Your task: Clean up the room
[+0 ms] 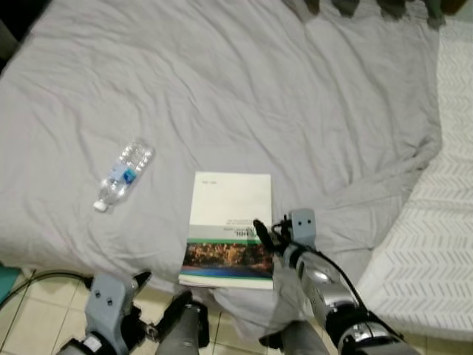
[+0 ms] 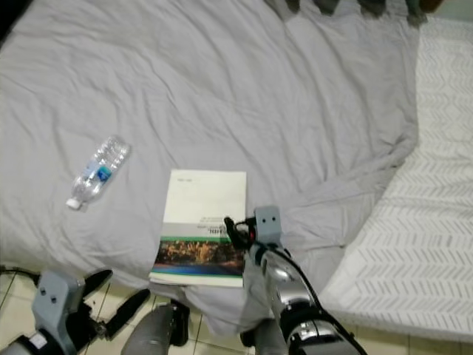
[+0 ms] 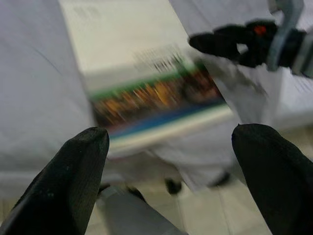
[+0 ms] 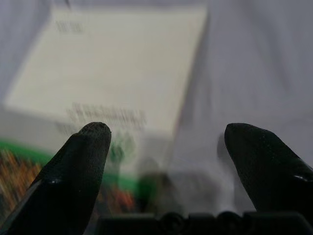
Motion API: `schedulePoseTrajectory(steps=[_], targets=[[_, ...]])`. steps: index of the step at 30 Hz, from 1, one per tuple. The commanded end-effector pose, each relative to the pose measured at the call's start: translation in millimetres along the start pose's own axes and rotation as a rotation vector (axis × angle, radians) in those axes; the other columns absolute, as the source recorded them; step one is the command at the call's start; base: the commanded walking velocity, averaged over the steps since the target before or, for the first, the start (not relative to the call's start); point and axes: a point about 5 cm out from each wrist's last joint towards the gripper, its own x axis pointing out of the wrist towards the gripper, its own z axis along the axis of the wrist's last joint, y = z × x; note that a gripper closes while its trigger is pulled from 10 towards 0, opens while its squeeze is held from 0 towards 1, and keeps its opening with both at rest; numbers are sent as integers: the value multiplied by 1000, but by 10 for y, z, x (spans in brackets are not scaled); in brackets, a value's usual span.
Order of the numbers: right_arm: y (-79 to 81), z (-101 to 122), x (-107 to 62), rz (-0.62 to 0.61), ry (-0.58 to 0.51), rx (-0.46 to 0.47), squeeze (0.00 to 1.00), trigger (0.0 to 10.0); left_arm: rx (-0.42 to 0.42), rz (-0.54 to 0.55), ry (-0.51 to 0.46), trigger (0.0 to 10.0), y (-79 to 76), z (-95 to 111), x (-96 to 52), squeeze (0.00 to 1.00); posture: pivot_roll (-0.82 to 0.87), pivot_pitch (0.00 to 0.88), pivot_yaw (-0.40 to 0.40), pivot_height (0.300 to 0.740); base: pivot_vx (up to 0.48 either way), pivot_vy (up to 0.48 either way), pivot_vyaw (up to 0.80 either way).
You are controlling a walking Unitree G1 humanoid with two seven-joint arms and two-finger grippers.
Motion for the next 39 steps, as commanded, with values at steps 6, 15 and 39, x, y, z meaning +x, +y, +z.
schedulePoseTrajectory(steps=[6,15,39], targets=[[29,-383,-179,13,115,72,0,10000,-39,4,35,10000,-144,-108,-26,0,255,617,-27,740,0,0,0],[125,-398,-187,32,74,230,0,10000,-41,25,39,10000,-144,-131,-54,0,254,613,-26,740,0,0,0],[493,-484,-268,101,19,259,0,10000,-62,20,78,10000,-310,-296,-67,0,252,612,-51,740,0,0,0]])
